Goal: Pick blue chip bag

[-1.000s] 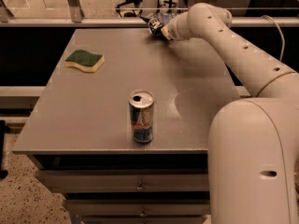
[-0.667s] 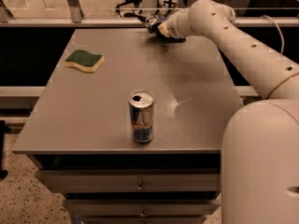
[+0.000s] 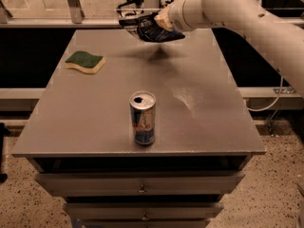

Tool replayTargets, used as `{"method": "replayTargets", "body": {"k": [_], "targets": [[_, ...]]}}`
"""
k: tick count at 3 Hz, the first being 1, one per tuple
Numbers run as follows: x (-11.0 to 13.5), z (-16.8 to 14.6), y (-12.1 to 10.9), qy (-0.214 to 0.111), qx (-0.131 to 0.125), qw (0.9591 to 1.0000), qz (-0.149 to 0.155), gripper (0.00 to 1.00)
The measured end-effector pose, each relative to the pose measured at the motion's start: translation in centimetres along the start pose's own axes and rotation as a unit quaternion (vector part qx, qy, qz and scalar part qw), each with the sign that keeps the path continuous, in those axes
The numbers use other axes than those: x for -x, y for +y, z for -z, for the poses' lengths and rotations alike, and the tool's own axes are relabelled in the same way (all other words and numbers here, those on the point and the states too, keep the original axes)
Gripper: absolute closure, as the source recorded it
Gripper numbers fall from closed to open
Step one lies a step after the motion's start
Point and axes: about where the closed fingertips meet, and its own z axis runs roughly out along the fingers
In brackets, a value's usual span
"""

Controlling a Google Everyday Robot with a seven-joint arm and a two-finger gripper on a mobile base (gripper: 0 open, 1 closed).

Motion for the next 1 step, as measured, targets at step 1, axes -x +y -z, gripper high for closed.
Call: {"method": "replayTargets", "body": {"k": [1], "targets": [[-0.12,-0.62,-0.11,0.000,0.000,1.0000,-0.004,1.00]]}}
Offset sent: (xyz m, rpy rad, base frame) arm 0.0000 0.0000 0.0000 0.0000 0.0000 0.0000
